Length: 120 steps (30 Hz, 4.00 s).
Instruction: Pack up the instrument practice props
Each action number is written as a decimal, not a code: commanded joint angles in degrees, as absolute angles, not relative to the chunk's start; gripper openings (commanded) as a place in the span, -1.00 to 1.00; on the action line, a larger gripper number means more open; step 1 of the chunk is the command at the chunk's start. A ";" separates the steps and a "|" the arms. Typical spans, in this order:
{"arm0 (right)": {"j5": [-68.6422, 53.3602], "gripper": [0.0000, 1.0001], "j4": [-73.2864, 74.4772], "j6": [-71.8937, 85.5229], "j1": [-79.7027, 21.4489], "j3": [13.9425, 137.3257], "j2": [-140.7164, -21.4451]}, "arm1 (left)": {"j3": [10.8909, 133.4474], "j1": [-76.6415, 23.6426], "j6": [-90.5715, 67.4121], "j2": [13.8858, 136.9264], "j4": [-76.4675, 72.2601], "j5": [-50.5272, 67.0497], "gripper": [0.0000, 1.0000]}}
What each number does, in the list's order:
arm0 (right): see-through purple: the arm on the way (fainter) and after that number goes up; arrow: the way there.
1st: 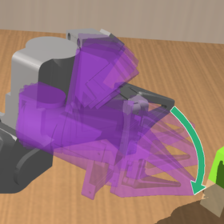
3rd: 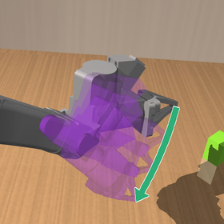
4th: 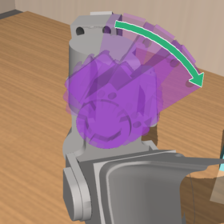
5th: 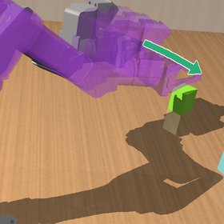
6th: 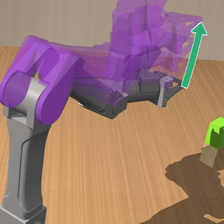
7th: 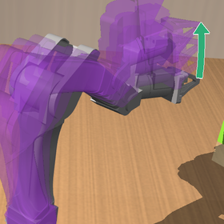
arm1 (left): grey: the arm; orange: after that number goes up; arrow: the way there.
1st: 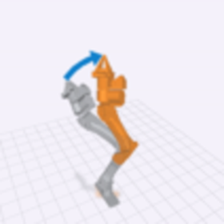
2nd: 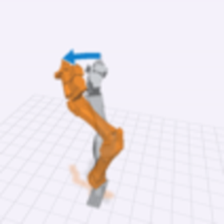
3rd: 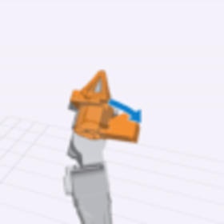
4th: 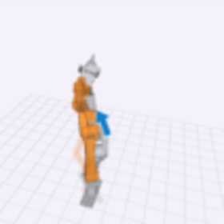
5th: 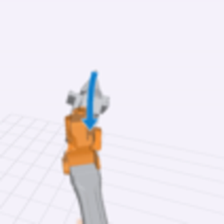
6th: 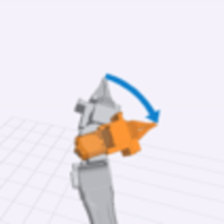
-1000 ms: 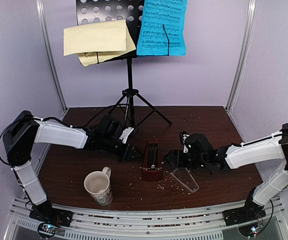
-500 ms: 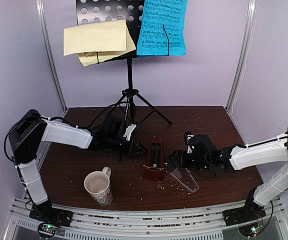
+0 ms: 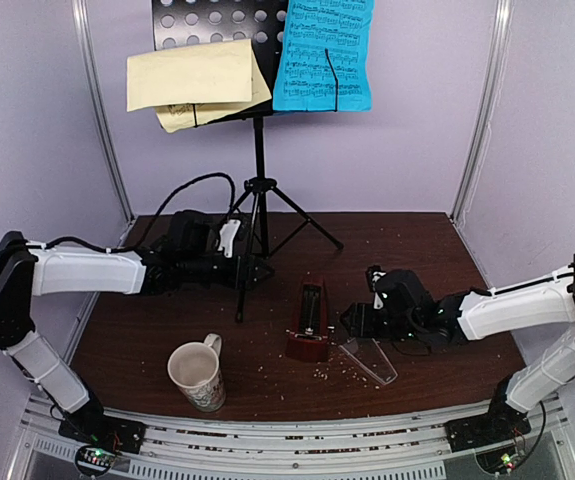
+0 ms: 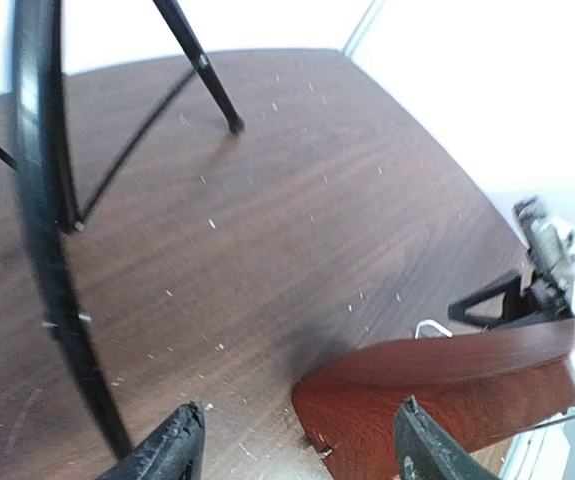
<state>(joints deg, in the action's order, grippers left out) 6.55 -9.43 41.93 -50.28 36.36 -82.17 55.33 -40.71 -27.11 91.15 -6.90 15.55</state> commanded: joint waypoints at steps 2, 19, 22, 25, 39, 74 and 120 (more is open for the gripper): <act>4.38 0.16 -10.37 41.77 -50.59 37.68 -85.50 | 52.91 -40.10 -27.66 87.05 -8.70 12.85 0.39; -0.45 -0.01 -16.09 43.13 -57.59 42.44 -93.49 | 50.50 -38.77 -27.98 83.51 -8.39 11.47 0.44; 1.64 0.03 -15.44 42.77 -57.57 41.28 -91.24 | 50.89 -37.72 -26.98 82.49 -7.16 12.62 0.48; 5.94 0.18 -13.22 40.66 -57.51 39.06 -86.10 | 52.72 -35.06 -24.91 81.67 -4.10 15.87 0.52; -6.23 1.00 -28.11 16.80 -55.12 34.42 -65.69 | 55.64 -24.27 -12.23 72.46 -3.31 22.66 0.68; -23.01 0.86 -37.91 -3.21 -49.20 47.37 -94.14 | 53.79 -23.02 -3.47 71.70 -0.20 22.40 0.77; -26.91 0.26 -38.46 2.83 -46.57 48.71 -97.36 | 53.58 -23.03 -3.61 72.07 -0.44 23.12 0.77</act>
<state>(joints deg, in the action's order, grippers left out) -26.81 -37.87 1.50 -47.37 47.35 -96.47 53.98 -23.33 -4.34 71.94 1.39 22.15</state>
